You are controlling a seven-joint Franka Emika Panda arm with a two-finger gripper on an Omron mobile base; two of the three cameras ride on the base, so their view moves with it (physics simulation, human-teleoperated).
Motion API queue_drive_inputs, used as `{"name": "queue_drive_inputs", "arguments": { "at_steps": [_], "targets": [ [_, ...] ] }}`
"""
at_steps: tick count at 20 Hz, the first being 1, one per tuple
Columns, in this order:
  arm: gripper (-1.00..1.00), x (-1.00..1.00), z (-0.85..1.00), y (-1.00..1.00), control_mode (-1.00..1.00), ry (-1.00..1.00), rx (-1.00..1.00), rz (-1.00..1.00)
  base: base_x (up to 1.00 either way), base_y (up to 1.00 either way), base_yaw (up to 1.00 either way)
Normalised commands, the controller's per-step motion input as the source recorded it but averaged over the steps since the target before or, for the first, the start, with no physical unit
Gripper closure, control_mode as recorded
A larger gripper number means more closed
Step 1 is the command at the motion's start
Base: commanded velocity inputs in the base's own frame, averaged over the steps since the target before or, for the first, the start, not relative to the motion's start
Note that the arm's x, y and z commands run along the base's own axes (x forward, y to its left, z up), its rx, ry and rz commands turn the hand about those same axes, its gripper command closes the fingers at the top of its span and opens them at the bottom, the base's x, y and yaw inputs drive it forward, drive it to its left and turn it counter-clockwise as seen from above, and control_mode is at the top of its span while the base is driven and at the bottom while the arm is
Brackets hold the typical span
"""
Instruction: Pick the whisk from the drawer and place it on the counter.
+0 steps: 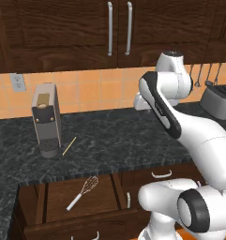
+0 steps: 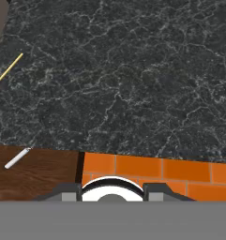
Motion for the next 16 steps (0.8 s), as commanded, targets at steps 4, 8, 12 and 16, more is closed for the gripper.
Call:
{"name": "queue_drive_inputs", "arguments": {
  "at_steps": [4, 8, 12, 16],
  "targets": [
    [-1.0, -0.19, -0.01, 0.06, -1.0, -0.02, -0.01, 0.0, 0.0, 0.0, 0.0],
    [-1.0, -0.81, -0.01, 0.46, -1.0, -0.03, -0.06, 0.1, 0.0, 0.0, 0.0],
    [-1.0, -0.64, -0.01, 0.63, -1.0, 0.0, -0.07, 0.11, 0.0, 0.0, 0.0],
    [-1.0, -0.86, -0.17, 0.73, -1.0, 0.01, -0.2, 0.27, 0.0, 0.0, 0.0]
  ]
}}
